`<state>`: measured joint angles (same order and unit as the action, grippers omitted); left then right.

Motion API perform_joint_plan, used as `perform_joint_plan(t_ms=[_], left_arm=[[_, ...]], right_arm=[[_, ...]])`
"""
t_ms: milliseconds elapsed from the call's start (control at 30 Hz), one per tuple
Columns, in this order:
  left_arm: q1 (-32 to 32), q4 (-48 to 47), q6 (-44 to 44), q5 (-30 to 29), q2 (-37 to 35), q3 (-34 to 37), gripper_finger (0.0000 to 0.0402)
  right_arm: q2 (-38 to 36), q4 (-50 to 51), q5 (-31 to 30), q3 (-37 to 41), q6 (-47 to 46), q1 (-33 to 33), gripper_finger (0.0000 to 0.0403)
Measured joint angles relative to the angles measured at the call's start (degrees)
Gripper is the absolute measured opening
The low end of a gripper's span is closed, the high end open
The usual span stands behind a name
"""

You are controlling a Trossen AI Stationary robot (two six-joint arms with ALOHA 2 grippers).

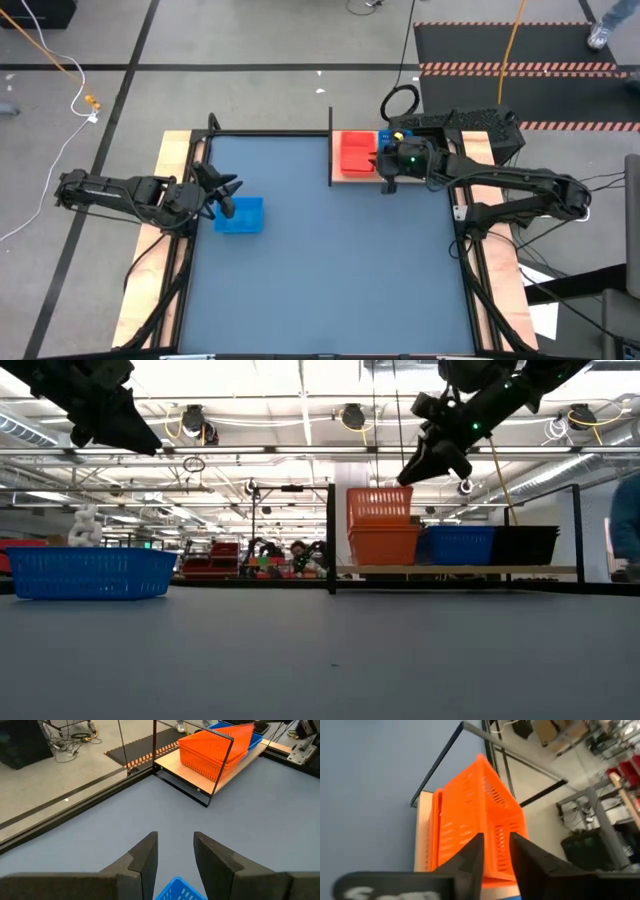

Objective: Stack baskets on shelf by color
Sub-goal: Put the blue basket on the shelf

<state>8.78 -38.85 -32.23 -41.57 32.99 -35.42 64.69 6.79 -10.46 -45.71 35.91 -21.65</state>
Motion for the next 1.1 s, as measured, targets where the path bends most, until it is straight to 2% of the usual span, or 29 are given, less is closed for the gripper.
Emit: perform_joint_plan(t_ms=[133, 300, 433, 533, 667, 767, 833, 900, 1000, 1100], left_arm=[[0.00, 0.00, 0.00, -0.02, -0.02, 0.00, 0.0127], [0.00, -0.02, -0.06, 0.01, 0.00, 0.00, 0.0127], [0.00, -0.04, -0.04, 0.01, -0.01, 0.00, 0.0127], [0.00, -0.07, -0.02, 0.01, 0.01, 0.00, 0.0127], [0.00, -0.07, -0.02, 0.01, 0.01, 0.00, 0.0127], [0.00, -0.07, -0.02, -0.28, 0.01, 0.00, 0.0127], [-0.02, -0.07, 0.04, -1.15, 0.00, 0.00, 0.0127], [-0.02, -0.01, 0.18, -2.00, 0.00, 0.00, 0.0127], [-0.04, 0.04, 0.20, -3.42, 0.00, 0.00, 0.0127], [-0.07, 0.09, 0.21, -4.59, -0.01, 0.00, 0.0127]], right_arm=[[0.82, 3.52, -0.21, 0.00, -1.53, 0.00, 0.0126], [3.13, 6.92, -0.60, 0.04, -2.52, 0.32, 0.0144], [3.95, 4.83, -8.47, 0.03, -2.64, 1.52, 0.0145], [4.21, 4.34, -9.67, 0.02, -0.50, 2.51, 0.0145], [3.83, -3.15, -8.17, 0.02, -2.75, 5.23, 0.0145], [4.73, -13.53, -4.69, -0.04, -12.70, 8.64, 0.0141], [7.49, -18.07, -2.47, -1.26, -19.02, 11.22, 0.0138], [12.16, -17.17, -1.12, -3.91, -21.01, 14.22, 0.0138], [22.12, -15.54, -1.18, -11.56, -20.31, 18.97, 0.0138], [33.28, -11.09, -1.16, -23.23, -15.31, 22.29, 0.0138]])
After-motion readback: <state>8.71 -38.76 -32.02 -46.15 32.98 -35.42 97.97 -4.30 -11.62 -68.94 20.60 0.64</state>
